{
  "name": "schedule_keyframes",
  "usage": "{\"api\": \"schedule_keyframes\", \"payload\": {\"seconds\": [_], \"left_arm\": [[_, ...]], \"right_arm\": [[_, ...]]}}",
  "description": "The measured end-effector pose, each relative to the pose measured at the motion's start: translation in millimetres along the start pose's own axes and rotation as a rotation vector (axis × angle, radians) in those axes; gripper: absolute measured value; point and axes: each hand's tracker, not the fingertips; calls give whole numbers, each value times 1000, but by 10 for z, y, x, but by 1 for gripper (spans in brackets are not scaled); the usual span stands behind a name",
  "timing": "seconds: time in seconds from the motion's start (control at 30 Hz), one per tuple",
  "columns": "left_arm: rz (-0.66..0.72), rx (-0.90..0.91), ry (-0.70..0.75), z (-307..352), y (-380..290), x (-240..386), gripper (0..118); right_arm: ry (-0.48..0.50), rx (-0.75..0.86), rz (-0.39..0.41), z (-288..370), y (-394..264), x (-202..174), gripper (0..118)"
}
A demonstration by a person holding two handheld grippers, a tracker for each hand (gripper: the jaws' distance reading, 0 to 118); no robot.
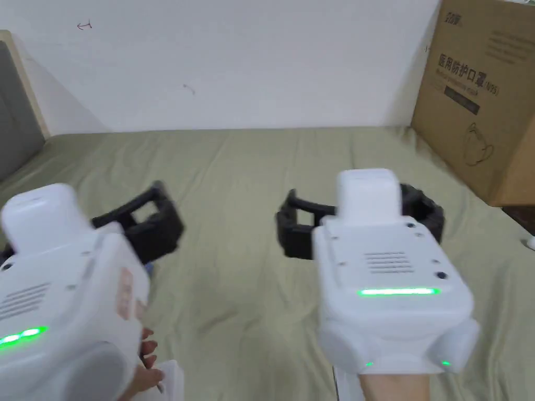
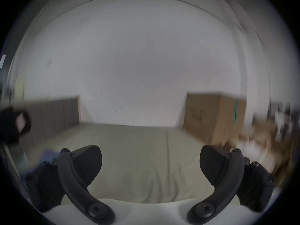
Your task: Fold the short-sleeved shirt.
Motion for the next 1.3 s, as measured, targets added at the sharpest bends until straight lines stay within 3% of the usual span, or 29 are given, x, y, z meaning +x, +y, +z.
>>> {"api": "schedule_keyframes", "payload": {"seconds": [0.07, 0.13, 0.27, 0.4, 0.53, 0.57, 0.6, 0.63, 0.67, 0.7, 0.77, 0.87, 1.0, 1.17, 1.3], "left_arm": [[-256, -2, -74, 63, -31, 280, 118], [-340, -65, -87, 110, -204, 422, 118], [-225, -147, -115, 77, -368, 439, 118], [-151, -57, -78, 79, -154, 327, 118], [-93, -45, -58, 111, -29, 245, 118], [-65, -78, -58, 119, -37, 223, 114], [-51, -85, -64, 132, -56, 215, 102], [-41, -72, -75, 145, -91, 204, 70], [-42, -71, -66, 132, -120, 211, 9], [-63, -98, -28, 96, -148, 223, 0], [-91, -111, -53, 102, -148, 223, 0], [-117, -132, -65, 61, -131, 279, 0], [-98, -137, -86, 52, -145, 282, 0], [-116, -133, -52, 53, -116, 184, 0], [-76, -141, -15, 78, -46, -37, 0]], "right_arm": [[-98, -85, -94, -56, -176, 237, 118], [-124, -148, -100, -97, -334, 363, 118], [-82, -71, 34, 10, -291, 251, 118], [-132, 59, 184, 124, -85, 70, 118], [-133, 76, 199, 235, -76, 34, 118], [-135, 50, 210, 225, -94, 35, 116], [-139, 4, 222, 210, -127, 40, 111], [-131, 3, 224, 208, -166, 56, 92], [-128, 11, 208, 202, -200, 86, 22], [-188, -19, 167, 150, -225, 108, 0], [-169, -28, 128, 207, -224, 195, 0], [-210, -28, 177, 180, -218, 214, 0], [-177, -46, 131, 163, -185, 268, 0], [-161, -50, 148, 138, -178, 191, 0], [-73, -64, 136, 61, -105, 23, 0]]}}
